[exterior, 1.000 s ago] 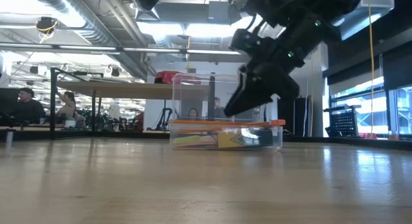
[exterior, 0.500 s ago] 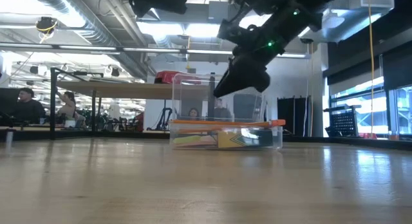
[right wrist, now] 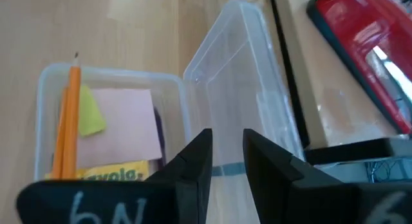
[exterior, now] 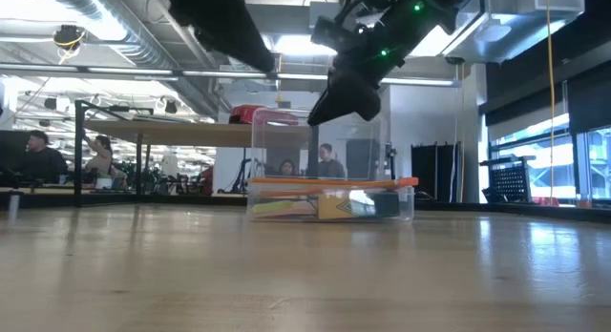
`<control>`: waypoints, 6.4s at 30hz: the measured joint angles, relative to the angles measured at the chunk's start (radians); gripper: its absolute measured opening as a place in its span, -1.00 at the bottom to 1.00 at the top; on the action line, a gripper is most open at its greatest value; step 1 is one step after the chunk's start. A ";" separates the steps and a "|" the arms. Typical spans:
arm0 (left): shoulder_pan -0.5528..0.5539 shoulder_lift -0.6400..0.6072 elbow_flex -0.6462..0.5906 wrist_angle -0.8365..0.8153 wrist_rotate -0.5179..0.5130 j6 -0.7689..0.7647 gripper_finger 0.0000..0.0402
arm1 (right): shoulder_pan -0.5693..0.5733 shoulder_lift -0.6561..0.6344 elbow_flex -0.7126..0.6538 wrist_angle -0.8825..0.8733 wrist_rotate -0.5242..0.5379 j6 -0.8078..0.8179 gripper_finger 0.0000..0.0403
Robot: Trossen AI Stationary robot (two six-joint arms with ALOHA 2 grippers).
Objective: Pack school essentials
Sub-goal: Put the orange pencil into the supply box
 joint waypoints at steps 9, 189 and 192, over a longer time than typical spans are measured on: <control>0.037 0.083 0.000 -0.002 -0.001 0.001 -0.61 | -0.009 0.000 0.012 0.001 -0.002 -0.034 -0.55; 0.303 0.273 -0.022 0.218 0.140 0.422 -0.61 | -0.019 0.000 0.011 0.034 -0.037 -0.023 -0.55; 0.308 0.280 -0.022 0.222 0.135 0.429 -0.61 | -0.019 0.000 0.011 0.033 -0.037 -0.023 -0.55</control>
